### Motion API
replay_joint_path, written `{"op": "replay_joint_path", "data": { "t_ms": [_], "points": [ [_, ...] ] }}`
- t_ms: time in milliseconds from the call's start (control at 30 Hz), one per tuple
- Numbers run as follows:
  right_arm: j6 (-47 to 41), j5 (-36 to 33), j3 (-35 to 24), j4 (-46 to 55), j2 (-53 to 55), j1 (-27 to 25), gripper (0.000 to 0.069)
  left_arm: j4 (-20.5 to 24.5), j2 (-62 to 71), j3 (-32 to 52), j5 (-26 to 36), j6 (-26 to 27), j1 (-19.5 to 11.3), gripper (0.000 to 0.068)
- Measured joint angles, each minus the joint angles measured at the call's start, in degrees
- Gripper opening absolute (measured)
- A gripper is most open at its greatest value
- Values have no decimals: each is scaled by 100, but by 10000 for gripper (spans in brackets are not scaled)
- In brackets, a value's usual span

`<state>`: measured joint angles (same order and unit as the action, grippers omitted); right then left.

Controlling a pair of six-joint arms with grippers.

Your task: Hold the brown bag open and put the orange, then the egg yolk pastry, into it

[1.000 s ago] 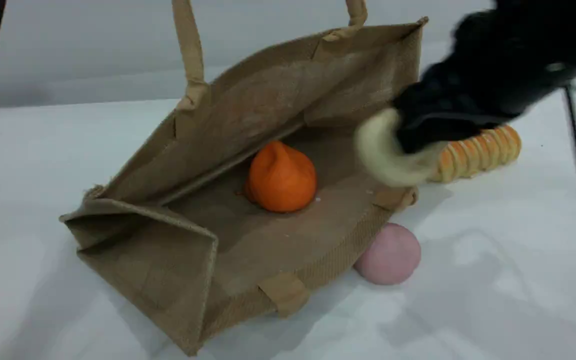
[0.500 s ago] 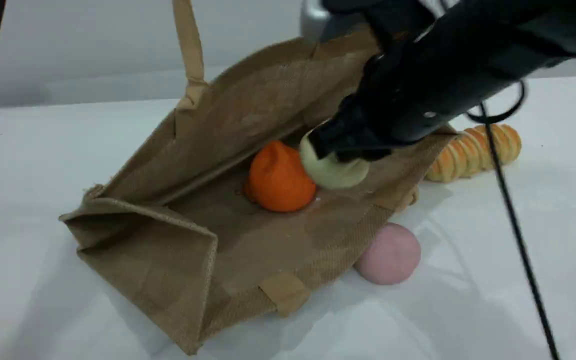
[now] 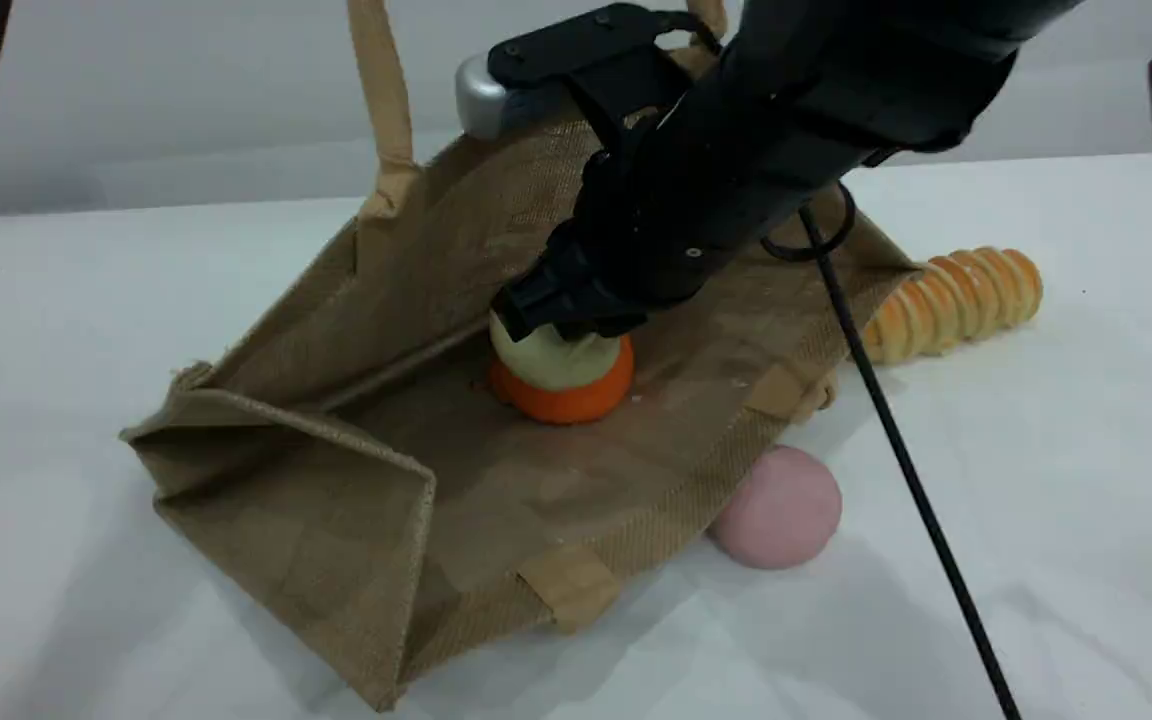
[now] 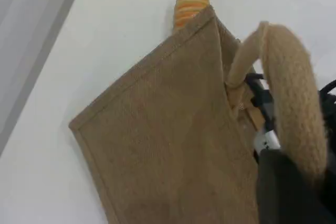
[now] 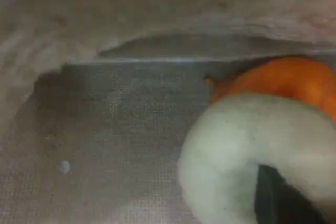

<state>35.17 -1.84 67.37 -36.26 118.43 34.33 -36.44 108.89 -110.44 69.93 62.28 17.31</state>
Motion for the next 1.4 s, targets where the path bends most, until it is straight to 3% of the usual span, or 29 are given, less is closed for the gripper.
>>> {"op": "replay_joint_path", "data": {
  "t_ms": [100, 333, 433, 867, 1100, 1400],
  "points": [
    [-34, -71, 61, -106, 6, 0, 166, 0, 0, 0, 0, 0, 0, 91],
    [-33, -320, 106, -90, -13, -18, 531, 0, 0, 0, -4, 0, 0, 91],
    [-1, -540, 106, 26, -43, -61, 598, 0, 0, 0, 1, -7, 0, 91],
    [-19, -1702, 101, 509, -808, -442, 569, 21, 0, 0, 7, -8, 0, 91],
    [-60, -2576, 101, 795, -1408, -1253, 569, 21, 0, 0, 7, -8, 0, 91],
    [-60, -2858, 106, 831, -2293, -2597, 569, 21, 0, 0, 7, -2, 0, 91]
  ]
}}
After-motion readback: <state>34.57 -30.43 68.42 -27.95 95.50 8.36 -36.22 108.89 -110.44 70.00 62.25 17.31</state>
